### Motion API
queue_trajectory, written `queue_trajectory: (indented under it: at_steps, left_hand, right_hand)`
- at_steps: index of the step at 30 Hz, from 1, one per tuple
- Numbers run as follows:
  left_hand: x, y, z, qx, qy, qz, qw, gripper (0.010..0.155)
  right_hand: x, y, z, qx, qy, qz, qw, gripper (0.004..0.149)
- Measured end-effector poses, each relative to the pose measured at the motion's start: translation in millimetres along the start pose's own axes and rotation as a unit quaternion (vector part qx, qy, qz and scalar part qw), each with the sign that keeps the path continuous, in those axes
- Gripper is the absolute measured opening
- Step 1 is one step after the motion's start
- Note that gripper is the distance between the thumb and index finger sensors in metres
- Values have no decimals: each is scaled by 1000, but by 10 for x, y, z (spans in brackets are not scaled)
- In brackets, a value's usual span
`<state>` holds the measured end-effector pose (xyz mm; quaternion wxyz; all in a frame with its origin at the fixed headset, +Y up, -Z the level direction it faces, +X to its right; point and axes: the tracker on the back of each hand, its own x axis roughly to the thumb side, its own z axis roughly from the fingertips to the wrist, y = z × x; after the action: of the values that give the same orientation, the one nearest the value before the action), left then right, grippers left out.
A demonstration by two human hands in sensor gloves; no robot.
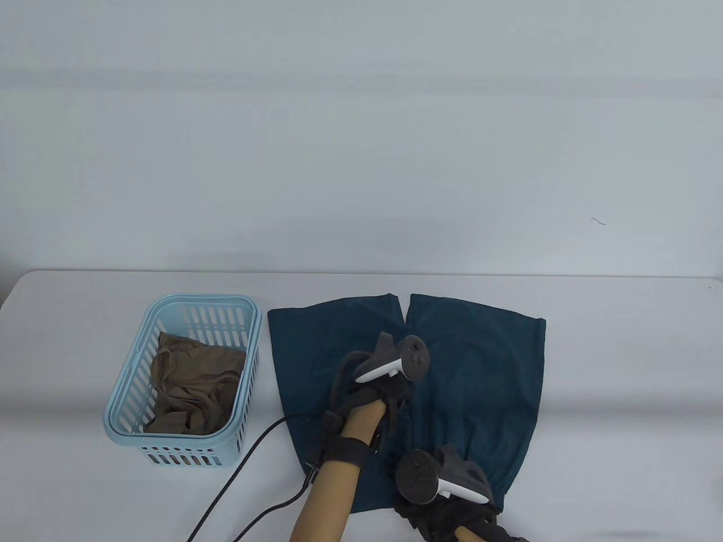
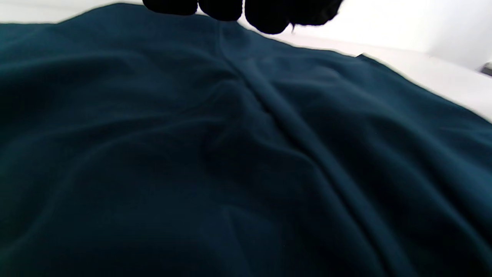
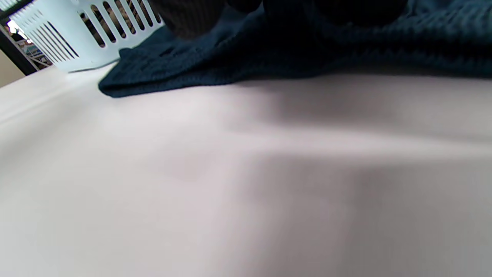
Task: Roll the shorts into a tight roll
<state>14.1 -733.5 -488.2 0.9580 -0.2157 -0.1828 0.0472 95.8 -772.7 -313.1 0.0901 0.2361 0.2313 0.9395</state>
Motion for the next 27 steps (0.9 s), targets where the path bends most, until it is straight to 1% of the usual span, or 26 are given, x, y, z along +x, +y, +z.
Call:
queue_trajectory:
  at_steps: [2, 3, 6, 11, 16, 27]
  left_hand:
    - [-58, -72, -93, -18, 20, -5, 1000, 59]
    - [-77, -107, -121, -26, 24, -10, 999, 59]
    - [-122, -217, -170, -40, 22, -30, 998, 58]
    - [-161, -371, -211, -68, 15, -18, 997, 57]
    - [-164, -423, -200, -68, 22, -41, 997, 57]
    - [-96, -430, -192, -57, 47, -83, 994, 57]
  right_hand:
    - [-6, 30, 2, 2, 0, 12, 1000, 61]
    - [-8, 39, 5, 6, 1, 15, 1000, 62]
    - [-12, 34, 2, 8, 1, 11, 1000, 61]
    - [-39, 18, -5, 6, 0, -7, 1000, 58]
    - [-28, 23, -8, 5, 4, -4, 1000, 58]
    - [-92, -33, 1, -1, 11, -23, 1000, 55]
